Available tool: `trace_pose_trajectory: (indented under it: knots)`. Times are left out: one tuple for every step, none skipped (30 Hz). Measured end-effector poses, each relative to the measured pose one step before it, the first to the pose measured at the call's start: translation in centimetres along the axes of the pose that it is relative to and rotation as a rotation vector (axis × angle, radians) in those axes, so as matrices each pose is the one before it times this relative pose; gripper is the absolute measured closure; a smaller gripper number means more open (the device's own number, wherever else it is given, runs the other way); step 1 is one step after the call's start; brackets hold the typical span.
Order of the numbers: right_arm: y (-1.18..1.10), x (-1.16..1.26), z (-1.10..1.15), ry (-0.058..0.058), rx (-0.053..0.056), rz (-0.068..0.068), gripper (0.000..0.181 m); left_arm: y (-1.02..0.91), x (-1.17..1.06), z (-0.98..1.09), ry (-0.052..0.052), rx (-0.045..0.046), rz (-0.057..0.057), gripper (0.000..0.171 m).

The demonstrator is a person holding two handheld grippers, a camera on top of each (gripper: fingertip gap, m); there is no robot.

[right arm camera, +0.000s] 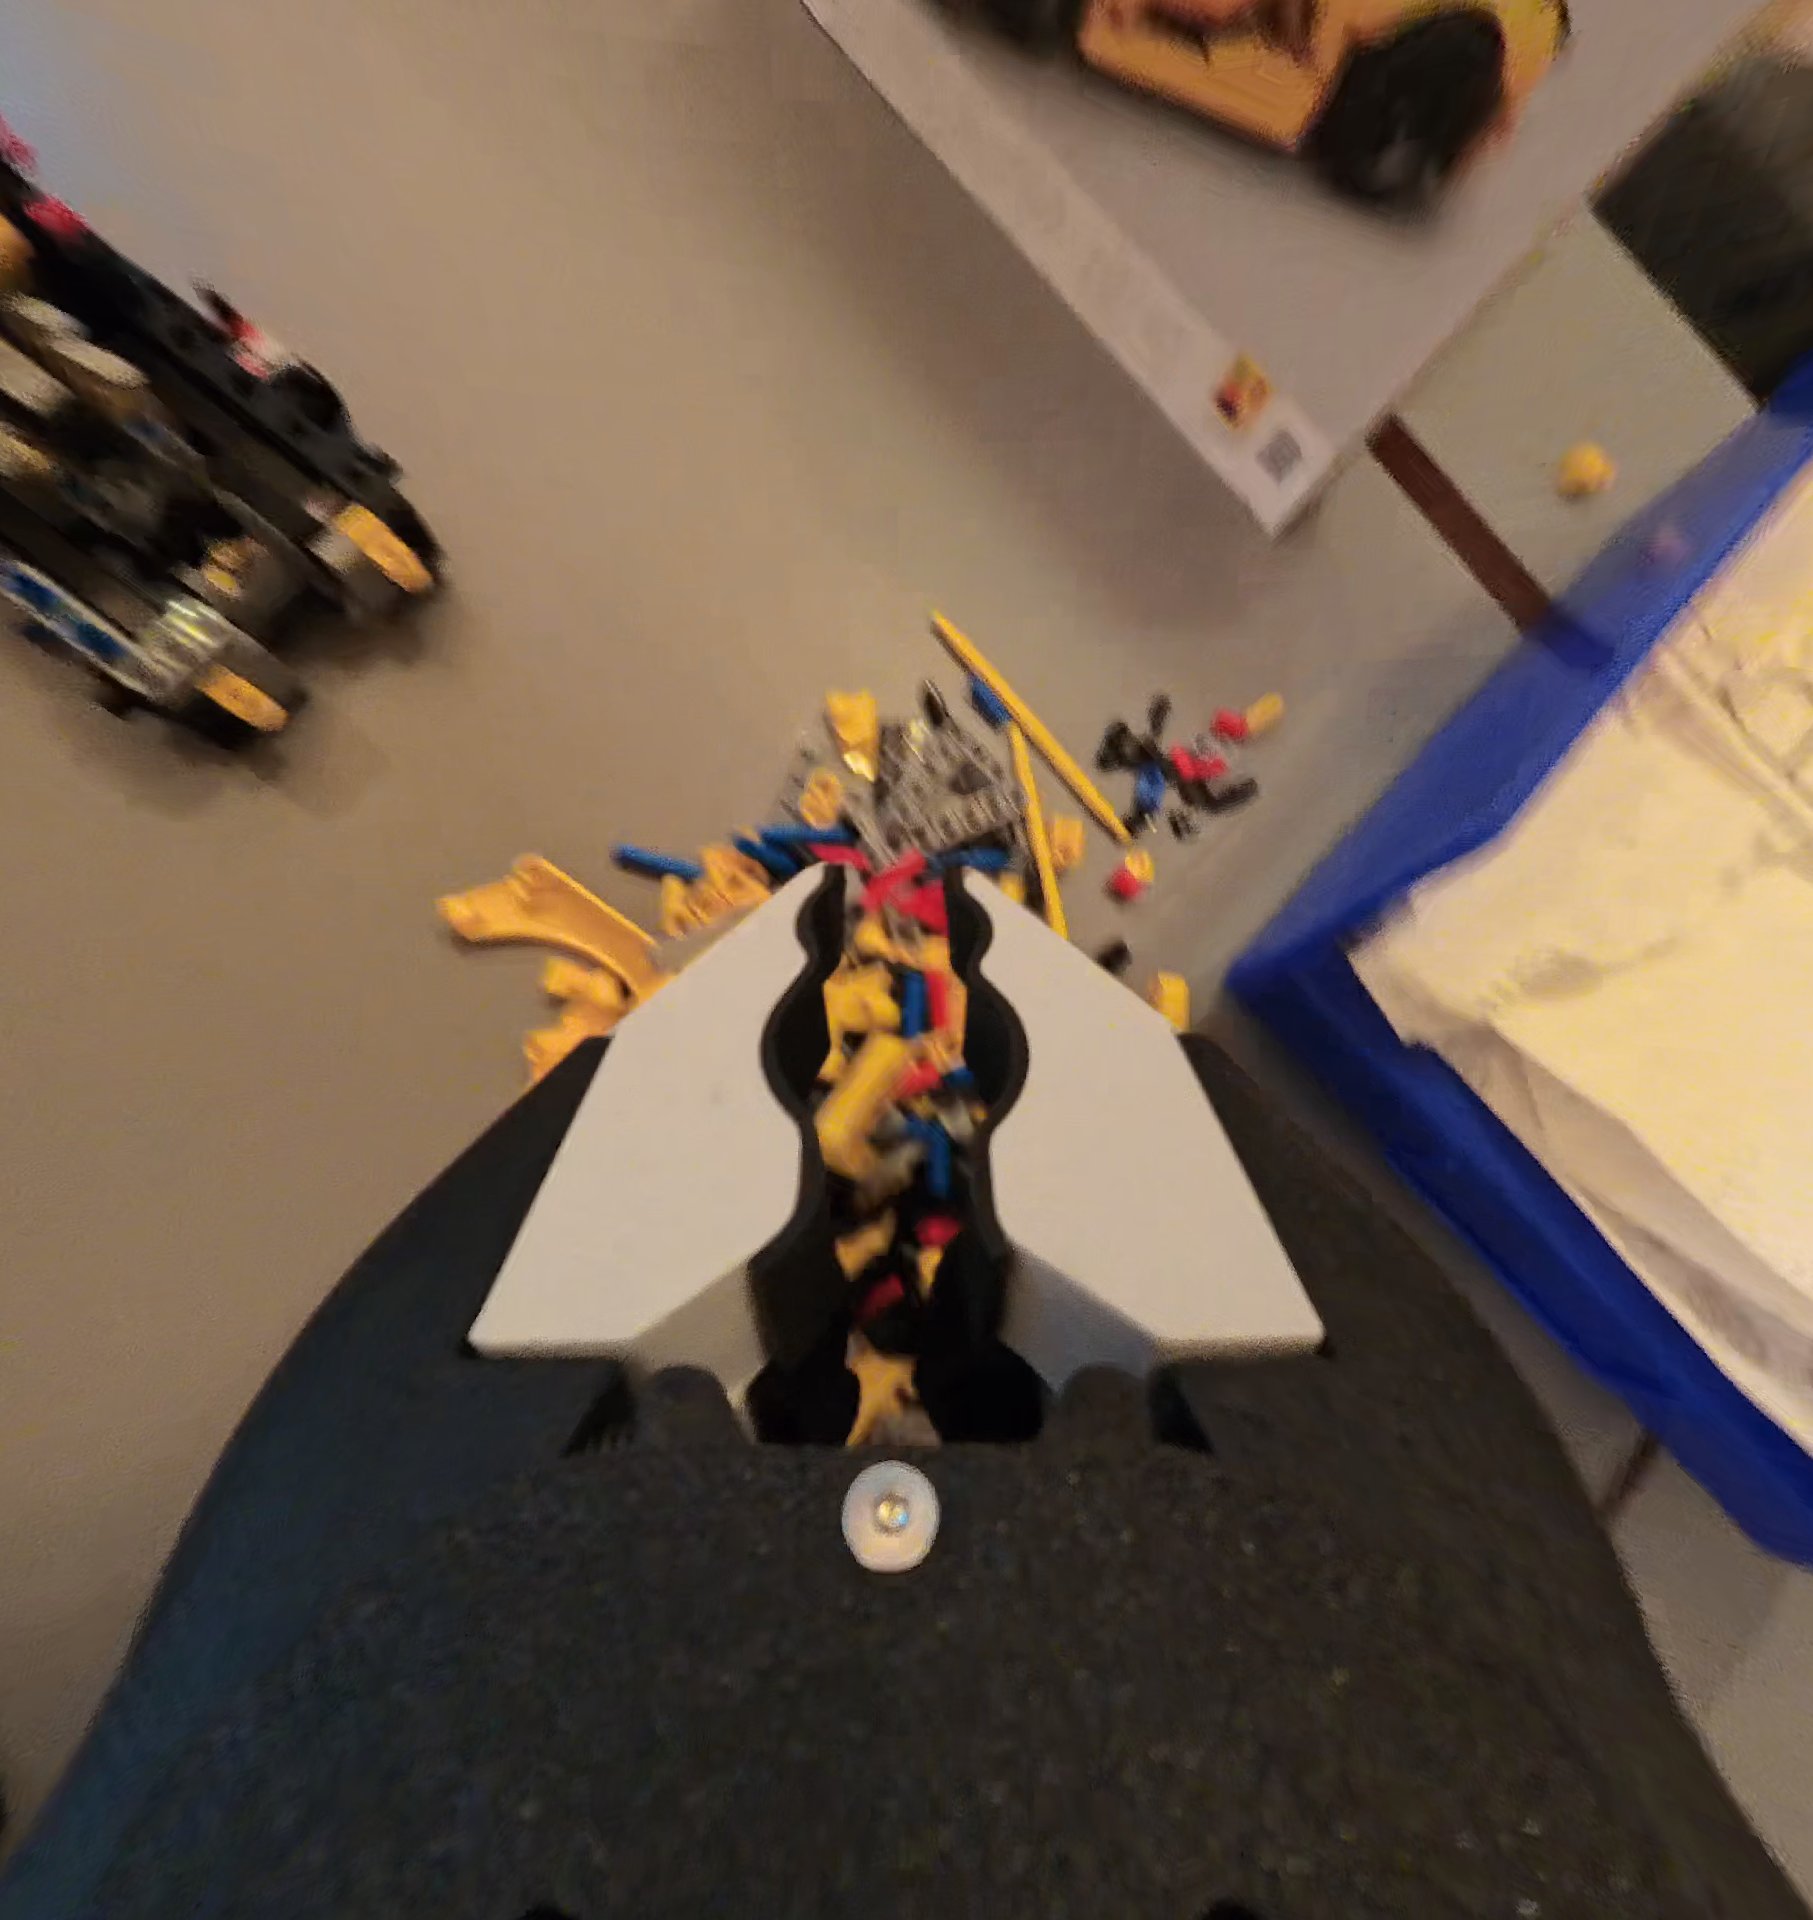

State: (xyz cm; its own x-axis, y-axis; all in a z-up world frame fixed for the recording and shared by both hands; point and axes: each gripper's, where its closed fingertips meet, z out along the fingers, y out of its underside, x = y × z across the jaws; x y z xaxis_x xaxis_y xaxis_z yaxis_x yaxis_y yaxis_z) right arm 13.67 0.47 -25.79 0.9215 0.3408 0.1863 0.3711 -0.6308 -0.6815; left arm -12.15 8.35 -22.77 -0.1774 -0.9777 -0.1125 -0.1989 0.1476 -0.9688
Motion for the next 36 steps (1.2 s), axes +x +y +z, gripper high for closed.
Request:
trace_pose_trajectory:
  knots:
    - [-1.532, -1.322, 0.338, -0.0391, 0.0493, -0.0304, 0.160, -0.184, 0.439, 0.102, 0.0088, 0.01292, 0.0056, 0.164]
    - [-2.189, -1.773, 0.613, -0.0549, 0.0833, -0.0297, 0.160, -0.223, 0.296, 0.051, -0.0012, 0.01206, 0.0151, 0.164]
    - [-2.577, -2.256, 1.032, -0.0767, 0.1065, -0.0204, 0.159, -0.349, 0.091, -0.008, -0.0160, 0.01837, 0.0297, 0.164]
    - [-2.427, -2.934, 1.400, -0.1177, 0.1062, -0.0069, 0.158, -0.355, 0.206, -0.039, -0.0076, 0.01857, 0.0381, 0.164]
    - [-2.019, -2.657, 1.679, -0.1141, 0.0976, 0.0229, 0.160, -0.210, 0.178, -0.007, -0.0062, 0.00909, 0.0369, 0.164]
    - [-1.338, -1.956, 1.778, -0.0961, 0.0723, 0.0323, 0.160, -0.038, 0.132, 0.015, -0.0083, -0.00107, 0.0369, 0.164]
    - [-0.396, -1.217, 1.664, -0.0707, 0.0169, 0.0415, 0.158, 0.027, 0.285, 0.008, 0.0010, -0.00347, 0.0397, 0.164]
    - [-0.077, -0.741, 1.405, -0.0531, -0.0036, 0.0421, 0.154, -0.055, 0.289, 0.006, -0.0005, 0.00098, 0.0416, 0.164]
    - [-0.029, -0.541, 1.049, -0.0466, -0.0019, 0.0296, 0.150, -0.174, 0.175, -0.023, -0.0096, 0.00704, 0.0423, 0.164]
    - [-0.113, -0.285, 0.656, -0.0292, 0.0060, 0.0214, 0.150, -0.257, 0.186, -0.015, -0.0086, 0.00991, 0.0378, 0.164]
    - [-0.212, -0.170, 0.430, -0.0132, 0.0177, 0.0089, 0.150, -0.169, 0.253, 0.017, -0.0004, 0.00281, 0.0279, 0.164]
    - [-0.042, -0.339, 0.363, -0.0138, 0.0098, -0.0112, 0.150, 0.003, 0.234, 0.069, 0.0029, -0.00874, 0.0192, 0.164]
    - [-0.018, -0.490, 0.241, -0.0176, 0.0042, -0.0177, 0.152, 0.053, 0.207, 0.066, 0.0020, -0.01027, 0.0170, 0.164]
    - [-0.100, -0.469, 0.160, -0.0184, 0.0083, -0.0067, 0.155, -0.009, 0.214, 0.046, 0.0032, -0.00433, 0.0168, 0.164]
    - [-0.014, -0.417, 0.196, -0.0232, 0.0023, 0.0068, 0.157, -0.035, 0.147, 0.039, -0.0009, -0.00099, 0.0158, 0.164]
    - [0.142, -0.102, 0.213, -0.0108, -0.0073, 0.0164, 0.157, -0.048, 0.055, 0.045, -0.0050, -0.00052, 0.0153, 0.164]
    - [0.079, -0.177, 0.211, -0.0182, 0.0001, 0.0227, 0.157, -0.004, 0.119, 0.059, 0.0004, -0.00227, 0.0132, 0.164]
    - [0.025, -0.237, 0.211, -0.0232, 0.0040, 0.0255, 0.158, 0.011, 0.056, 0.055, -0.0028, -0.00382, 0.0135, 0.164]
    - [0.170, -0.043, 0.147, -0.0111, -0.0080, 0.0201, 0.159, -0.026, 0.000, 0.039, -0.0077, -0.00128, 0.0178, 0.164]
    - [0.062, -0.083, 0.067, -0.0123, -0.0016, 0.0105, 0.160, -0.049, 0.128, 0.029, 0.0014, 0.00026, 0.0181, 0.164]
    - [-0.062, -0.041, -0.005, -0.0076, 0.0068, 0.0186, 0.163, -0.089, 0.191, 0.002, 0.0044, 0.00349, 0.0152, 0.164]
    - [0.075, 0.052, -0.058, -0.0027, -0.0049, 0.0283, 0.171, -0.197, 0.199, 0.000, 0.0036, 0.00862, 0.0151, 0.164]
    - [0.064, -0.095, -0.070, -0.0155, -0.0044, 0.0197, 0.175, -0.136, 0.156, 0.018, -0.0020, 0.00300, 0.0221, 0.164]
    - [-0.028, -0.018, -0.019, -0.0111, 0.0083, 0.0200, 0.175, 0.014, 0.012, 0.023, -0.0112, -0.00914, 0.0337, 0.163]
    - [0.159, 0.030, 0.019, -0.0047, -0.0015, 0.0260, 0.175, 0.150, 0.146, 0.037, -0.0030, -0.01627, 0.0351, 0.164]
    - [0.409, 0.107, 0.021, 0.0019, -0.0243, 0.0219, 0.175, 0.253, 0.246, 0.098, 0.0036, -0.01854, 0.0205, 0.163]
    - [0.261, 0.243, -0.020, 0.0147, -0.0174, 0.0010, 0.175, 0.276, 0.092, 0.163, -0.0060, -0.01990, 0.0002, 0.163]
    - [0.068, 0.300, -0.143, 0.0250, -0.0088, -0.0169, 0.175, 0.266, -0.032, 0.204, -0.0111, -0.02551, -0.0179, 0.163]
    - [0.082, 0.299, -0.400, 0.0295, -0.0232, -0.0226, 0.175, 0.361, -0.008, 0.210, -0.0019, -0.03495, -0.0309, 0.163]
    - [-0.024, 0.622, -0.964, 0.0532, -0.0229, -0.0205, 0.175, 0.383, -0.031, 0.161, 0.0067, -0.03192, -0.0366, 0.160]
    - [-0.061, 1.315, -1.590, 0.0985, -0.0168, -0.0180, 0.175, 0.176, 0.050, 0.044, 0.0201, -0.00965, -0.0489, 0.152]
    - [0.439, 2.334, -2.172, 0.1600, -0.0391, -0.0267, 0.175, 0.029, 0.317, -0.076, 0.0452, 0.00534, -0.0671, 0.151]
    - [1.296, 3.171, -2.464, 0.1972, -0.0746, -0.0383, 0.176, 0.080, 0.378, -0.077, 0.0532, 0.00386, -0.0742, 0.152]
    - [2.094, 3.524, -2.345, 0.1978, -0.0908, -0.0318, 0.175, 0.162, 0.177, -0.030, 0.0380, -0.00225, -0.0661, 0.150]
    - [2.438, 3.231, -1.833, 0.1624, -0.0799, -0.0066, 0.175, 0.195, 0.133, 0.025, 0.0312, -0.00498, -0.0485, 0.150]
    - [2.416, 2.525, -1.204, 0.1088, -0.0577, 0.0116, 0.175, 0.120, 0.032, 0.063, 0.0180, -0.00179, -0.0300, 0.150]
